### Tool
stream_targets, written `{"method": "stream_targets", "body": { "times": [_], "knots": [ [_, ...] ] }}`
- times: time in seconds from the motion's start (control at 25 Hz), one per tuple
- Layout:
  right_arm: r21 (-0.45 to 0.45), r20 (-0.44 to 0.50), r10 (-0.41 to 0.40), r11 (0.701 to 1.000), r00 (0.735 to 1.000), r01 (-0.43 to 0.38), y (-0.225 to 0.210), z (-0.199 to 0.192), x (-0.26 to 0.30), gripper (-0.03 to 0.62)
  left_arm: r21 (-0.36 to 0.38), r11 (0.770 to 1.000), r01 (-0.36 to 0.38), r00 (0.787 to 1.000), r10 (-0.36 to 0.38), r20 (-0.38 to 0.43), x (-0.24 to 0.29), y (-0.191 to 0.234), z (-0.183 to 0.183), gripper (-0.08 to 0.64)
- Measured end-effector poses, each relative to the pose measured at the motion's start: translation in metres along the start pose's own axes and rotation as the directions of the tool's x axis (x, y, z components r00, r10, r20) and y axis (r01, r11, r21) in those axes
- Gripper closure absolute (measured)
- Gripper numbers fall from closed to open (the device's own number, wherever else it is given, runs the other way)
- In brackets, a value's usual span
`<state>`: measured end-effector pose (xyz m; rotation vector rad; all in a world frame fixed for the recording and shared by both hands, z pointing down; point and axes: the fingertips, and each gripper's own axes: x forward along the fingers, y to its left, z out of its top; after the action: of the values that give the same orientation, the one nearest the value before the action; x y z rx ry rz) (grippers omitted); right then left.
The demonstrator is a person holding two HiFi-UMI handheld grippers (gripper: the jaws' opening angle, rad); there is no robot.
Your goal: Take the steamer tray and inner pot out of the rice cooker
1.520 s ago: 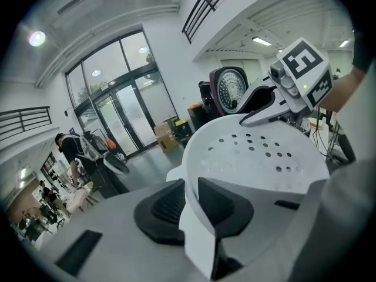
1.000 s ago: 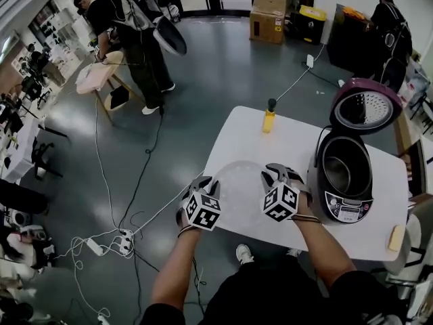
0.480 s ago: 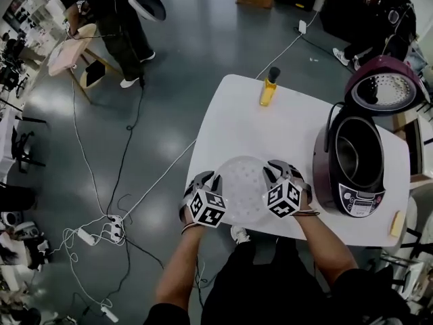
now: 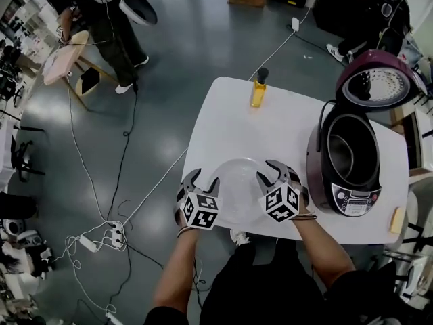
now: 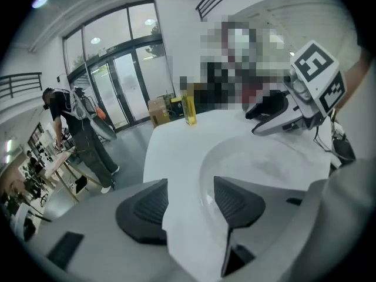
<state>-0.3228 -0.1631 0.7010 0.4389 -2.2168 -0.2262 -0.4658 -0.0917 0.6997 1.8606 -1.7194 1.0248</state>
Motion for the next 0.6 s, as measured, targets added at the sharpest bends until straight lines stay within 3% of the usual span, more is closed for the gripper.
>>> {"method": "stream_targets", "body": {
  "times": [0.16,0.28,0.6],
  "knots": [
    [0.073,0.142,-0.031,0.997,0.989,0.021,-0.007,0.043,-0.057,0.442,0.034,0.997,-0.068,0.993,0.064,0.102,-0.039,0.006,0.043,0.301],
    [0.132,0.212,-0.051,0.991,0.976,0.023,-0.016,0.054,-0.106,0.440,0.031,0.996,-0.089,0.980,0.082,0.181,-0.065,-0.015,0.077,0.274],
    [0.204,0.314,-0.178,0.972,0.932,0.117,-0.072,0.049,-0.216,0.411,-0.016,0.998,0.067,0.945,-0.058,0.323,-0.102,-0.087,0.166,0.275]
  ]
}}
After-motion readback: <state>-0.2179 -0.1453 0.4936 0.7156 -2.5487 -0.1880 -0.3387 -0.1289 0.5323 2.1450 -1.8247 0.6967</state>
